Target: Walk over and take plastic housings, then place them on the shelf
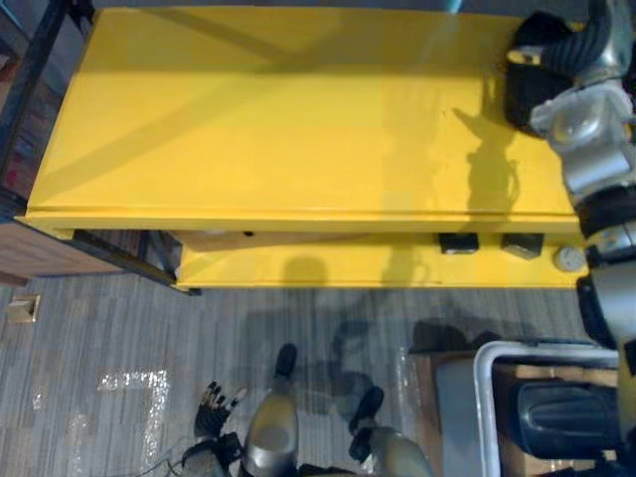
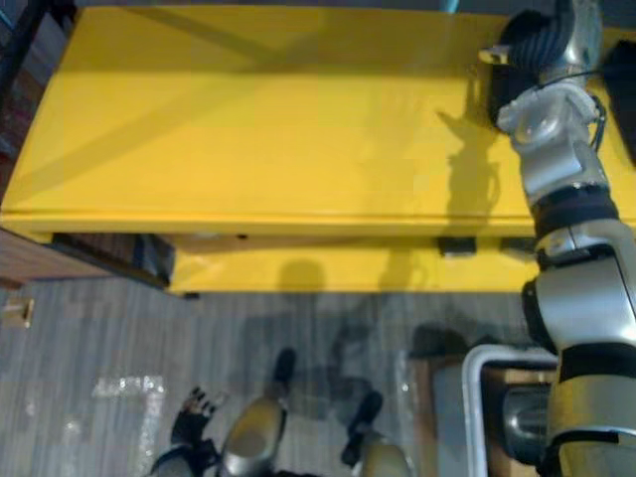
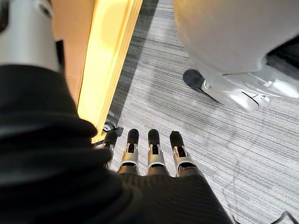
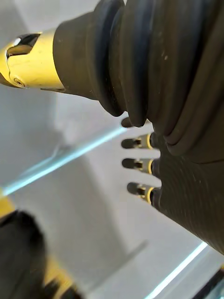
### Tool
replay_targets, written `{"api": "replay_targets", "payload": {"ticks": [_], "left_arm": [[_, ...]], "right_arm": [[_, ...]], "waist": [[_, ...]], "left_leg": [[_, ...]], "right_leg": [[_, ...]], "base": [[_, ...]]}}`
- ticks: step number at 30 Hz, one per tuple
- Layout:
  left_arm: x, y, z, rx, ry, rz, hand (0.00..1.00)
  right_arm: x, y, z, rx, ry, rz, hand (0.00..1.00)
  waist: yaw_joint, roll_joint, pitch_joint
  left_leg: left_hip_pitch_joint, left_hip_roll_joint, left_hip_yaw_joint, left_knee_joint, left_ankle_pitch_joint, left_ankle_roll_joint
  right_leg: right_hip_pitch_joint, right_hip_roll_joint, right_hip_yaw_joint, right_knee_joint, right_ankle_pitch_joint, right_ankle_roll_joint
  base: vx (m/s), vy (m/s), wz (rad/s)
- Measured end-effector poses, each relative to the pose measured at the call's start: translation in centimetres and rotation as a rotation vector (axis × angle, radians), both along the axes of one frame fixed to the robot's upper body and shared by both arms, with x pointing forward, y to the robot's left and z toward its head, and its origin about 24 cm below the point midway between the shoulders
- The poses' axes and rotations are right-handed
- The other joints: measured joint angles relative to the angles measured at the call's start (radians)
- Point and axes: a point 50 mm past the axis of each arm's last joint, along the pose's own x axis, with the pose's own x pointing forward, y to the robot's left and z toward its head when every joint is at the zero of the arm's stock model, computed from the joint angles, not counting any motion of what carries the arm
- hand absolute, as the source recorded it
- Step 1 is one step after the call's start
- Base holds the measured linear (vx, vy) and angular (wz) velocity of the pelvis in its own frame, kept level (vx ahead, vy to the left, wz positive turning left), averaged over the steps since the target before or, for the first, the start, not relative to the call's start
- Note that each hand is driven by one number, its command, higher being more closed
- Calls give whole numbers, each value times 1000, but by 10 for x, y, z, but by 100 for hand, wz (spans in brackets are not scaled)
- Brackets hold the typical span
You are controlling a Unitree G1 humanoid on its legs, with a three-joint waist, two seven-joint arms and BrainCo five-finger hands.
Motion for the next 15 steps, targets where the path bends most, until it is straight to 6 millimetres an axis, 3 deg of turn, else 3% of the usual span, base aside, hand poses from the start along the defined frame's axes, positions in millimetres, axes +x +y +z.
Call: {"api": "replay_targets", "payload": {"ticks": [5, 15], "left_arm": [[-3, 4, -1, 15, 12, -5, 0], [-4, 4, -1, 15, 16, -4, 0]], "right_arm": [[2, 1, -21, -127, 121, -28, 0], [7, -30, -59, -167, 477, -167, 0]], "waist": [[-13, -18, -26], [-9, -22, -36]], "left_leg": [[7, -1, 12, -1, -1, 2], [-6, -2, 15, -1, 0, 1]], "right_leg": [[6, 0, 12, -13, 9, 2], [1, 4, 14, -37, 29, -1]], "base": [[-18, 11, -8], [-11, 3, -2]]}}
